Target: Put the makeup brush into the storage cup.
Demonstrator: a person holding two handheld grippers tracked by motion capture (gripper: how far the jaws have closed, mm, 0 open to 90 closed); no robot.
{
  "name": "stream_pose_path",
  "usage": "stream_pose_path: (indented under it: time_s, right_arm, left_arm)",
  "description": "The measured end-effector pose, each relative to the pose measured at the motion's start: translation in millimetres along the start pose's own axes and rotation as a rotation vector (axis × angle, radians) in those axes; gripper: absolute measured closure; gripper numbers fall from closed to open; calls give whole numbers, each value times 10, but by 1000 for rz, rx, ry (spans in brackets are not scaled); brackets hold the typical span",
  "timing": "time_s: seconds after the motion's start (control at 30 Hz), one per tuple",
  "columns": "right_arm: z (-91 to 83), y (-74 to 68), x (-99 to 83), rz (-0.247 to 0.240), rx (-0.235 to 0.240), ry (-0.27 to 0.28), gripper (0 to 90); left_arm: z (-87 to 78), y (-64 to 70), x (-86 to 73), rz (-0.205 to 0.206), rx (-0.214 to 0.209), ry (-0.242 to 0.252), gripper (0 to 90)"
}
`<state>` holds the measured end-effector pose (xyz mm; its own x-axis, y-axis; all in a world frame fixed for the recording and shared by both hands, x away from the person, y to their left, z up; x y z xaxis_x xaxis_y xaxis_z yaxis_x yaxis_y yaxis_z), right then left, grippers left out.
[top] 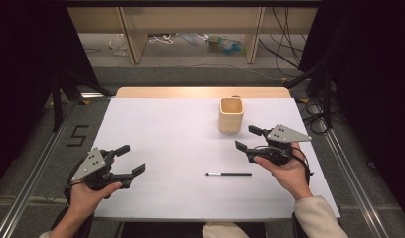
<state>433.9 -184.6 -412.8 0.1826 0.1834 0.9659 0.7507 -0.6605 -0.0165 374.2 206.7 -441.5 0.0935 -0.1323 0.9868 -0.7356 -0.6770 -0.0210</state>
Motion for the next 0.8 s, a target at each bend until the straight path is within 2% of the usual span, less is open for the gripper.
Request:
stream_pose_path:
  time_s: [0.17, 0.5, 0.63, 0.8]
  right_arm:
    - [93, -9, 12, -16, 20, -40, 282]
    - [229, -12, 87, -36, 30, -33, 281]
    - [262, -20, 91, -33, 45, -58, 281]
    - [321, -17, 105, -37, 55, -61, 282]
  left_arm:
    - [0, 2, -1, -1, 0, 0, 159]
    - [2, 3, -2, -1, -1, -1, 159]
    - [2, 4, -3, -1, -1, -3, 159]
    - [4, 6, -6, -3, -4, -4, 159]
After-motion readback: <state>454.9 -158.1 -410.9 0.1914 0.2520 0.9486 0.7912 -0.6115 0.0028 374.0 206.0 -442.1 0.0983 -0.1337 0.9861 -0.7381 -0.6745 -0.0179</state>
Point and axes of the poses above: each handheld gripper's, and its own axes: z roughly forward along the jaws, x roughly out of its top, y roughly to its right, the point moved 6 cm from there along z, roughly forward along the jaws, and after that the axes turned 3 degrees about z, right-handed, at the moved point
